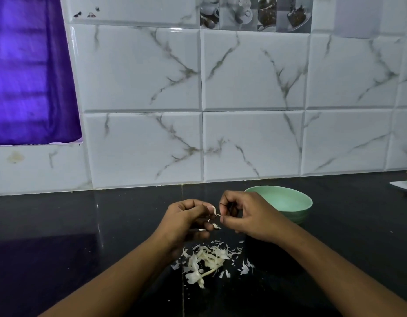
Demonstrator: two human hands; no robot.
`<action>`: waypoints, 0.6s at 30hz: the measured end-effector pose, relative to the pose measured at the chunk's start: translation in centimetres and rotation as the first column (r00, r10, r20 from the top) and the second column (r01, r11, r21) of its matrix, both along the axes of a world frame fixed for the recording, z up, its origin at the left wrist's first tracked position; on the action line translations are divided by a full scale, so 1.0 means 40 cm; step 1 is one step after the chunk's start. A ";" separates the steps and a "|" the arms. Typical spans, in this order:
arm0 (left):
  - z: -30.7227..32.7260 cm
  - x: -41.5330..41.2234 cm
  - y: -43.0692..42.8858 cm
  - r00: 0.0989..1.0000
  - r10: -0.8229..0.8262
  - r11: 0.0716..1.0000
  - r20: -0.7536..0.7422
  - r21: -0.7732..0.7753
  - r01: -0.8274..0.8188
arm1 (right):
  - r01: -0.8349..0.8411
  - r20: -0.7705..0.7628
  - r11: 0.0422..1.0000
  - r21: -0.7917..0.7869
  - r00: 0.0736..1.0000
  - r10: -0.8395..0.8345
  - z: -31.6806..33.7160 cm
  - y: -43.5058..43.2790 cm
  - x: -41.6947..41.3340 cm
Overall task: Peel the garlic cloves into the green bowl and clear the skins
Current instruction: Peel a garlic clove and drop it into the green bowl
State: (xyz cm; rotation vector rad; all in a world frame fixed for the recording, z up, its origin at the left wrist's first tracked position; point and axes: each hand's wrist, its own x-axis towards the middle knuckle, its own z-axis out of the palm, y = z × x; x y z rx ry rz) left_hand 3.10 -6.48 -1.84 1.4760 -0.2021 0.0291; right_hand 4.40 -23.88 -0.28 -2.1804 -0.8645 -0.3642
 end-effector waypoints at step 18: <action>-0.006 -0.001 0.000 0.995 0.003 1.000 0.096 0.026 -0.006 | 0.206 0.160 0.973 0.104 0.962 -0.221 -0.010 0.015 0.006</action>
